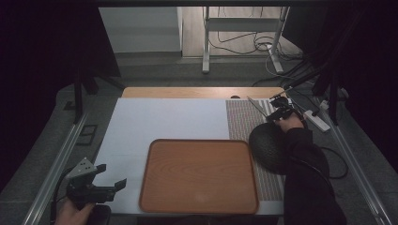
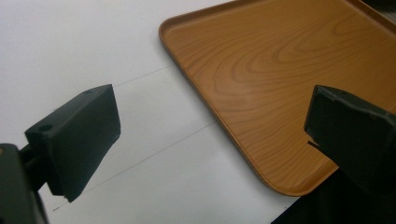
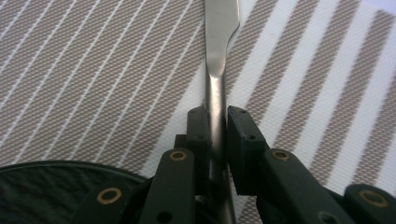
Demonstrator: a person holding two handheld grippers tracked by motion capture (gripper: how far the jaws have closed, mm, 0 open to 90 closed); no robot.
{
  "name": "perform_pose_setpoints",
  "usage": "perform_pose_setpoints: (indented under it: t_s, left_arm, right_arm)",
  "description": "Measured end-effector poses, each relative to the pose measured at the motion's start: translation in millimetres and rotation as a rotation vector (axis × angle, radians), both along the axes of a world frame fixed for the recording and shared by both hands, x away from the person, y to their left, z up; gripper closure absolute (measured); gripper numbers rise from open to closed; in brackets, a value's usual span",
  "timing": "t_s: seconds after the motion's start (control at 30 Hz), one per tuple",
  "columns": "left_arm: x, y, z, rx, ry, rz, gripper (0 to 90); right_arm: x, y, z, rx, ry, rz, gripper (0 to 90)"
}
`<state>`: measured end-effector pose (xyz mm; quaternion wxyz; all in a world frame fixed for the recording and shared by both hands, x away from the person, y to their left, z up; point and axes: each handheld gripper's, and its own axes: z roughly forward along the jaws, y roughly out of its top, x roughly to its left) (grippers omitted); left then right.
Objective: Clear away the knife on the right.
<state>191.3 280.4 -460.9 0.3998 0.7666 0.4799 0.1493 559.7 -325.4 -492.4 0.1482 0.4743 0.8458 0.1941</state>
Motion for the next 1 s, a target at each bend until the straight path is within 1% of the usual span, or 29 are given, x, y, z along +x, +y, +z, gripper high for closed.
perform_pose_setpoints:
  t_s: [0.03,0.17,0.23,0.33,0.4,0.43,0.57,0.67,0.7,0.73,0.8,1.0]
  left_arm:
    - [0.1,0.2,-0.1,-0.001,0.000,0.001,3.7]
    - [0.2,0.8,-0.1,-0.005,0.002,0.001,3.7]
    - [0.0,0.6,0.0,-0.005,0.000,0.001,3.7]
    - [0.2,0.3,-0.1,-0.003,0.000,0.001,3.7]
    - [0.2,0.4,0.0,-0.004,0.002,0.003,3.7]
    - [0.2,0.5,0.0,-0.004,0.002,0.003,3.7]
    - [0.1,0.6,0.0,-0.005,0.001,0.004,3.8]
    - [0.2,0.6,0.1,-0.006,0.001,0.004,3.8]
    - [0.2,0.6,0.1,-0.006,0.002,0.005,3.8]
    - [0.2,0.7,0.1,-0.007,0.001,0.005,3.7]
    - [0.1,0.7,0.1,-0.007,0.001,0.004,3.7]
    - [0.1,0.9,0.1,-0.008,0.000,0.005,3.8]
  right_arm:
    - [0.2,-1.9,0.3,-0.007,-0.009,-0.007,80.1]
    - [-0.2,-11.8,3.2,0.003,-0.026,-0.025,80.2]
    - [-1.4,-16.7,5.6,-0.002,-0.046,-0.033,80.2]
    - [-2.7,-25.0,9.3,0.018,-0.064,-0.049,80.2]
    - [-4.0,-29.0,11.9,0.006,-0.084,-0.062,80.2]
    - [-3.9,-31.4,12.8,0.013,-0.083,-0.063,80.2]
    - [-5.8,-38.5,16.6,0.009,-0.111,-0.078,80.2]
    - [-7.6,-44.9,20.3,0.035,-0.116,-0.092,80.2]
    - [-8.4,-46.6,21.8,0.054,-0.110,-0.097,80.2]
    - [-9.6,-48.0,23.6,0.066,-0.116,-0.098,80.2]
    - [-11.6,-48.4,26.5,0.080,-0.116,-0.095,80.2]
    - [-18.2,-44.1,34.2,0.102,-0.121,-0.069,80.2]
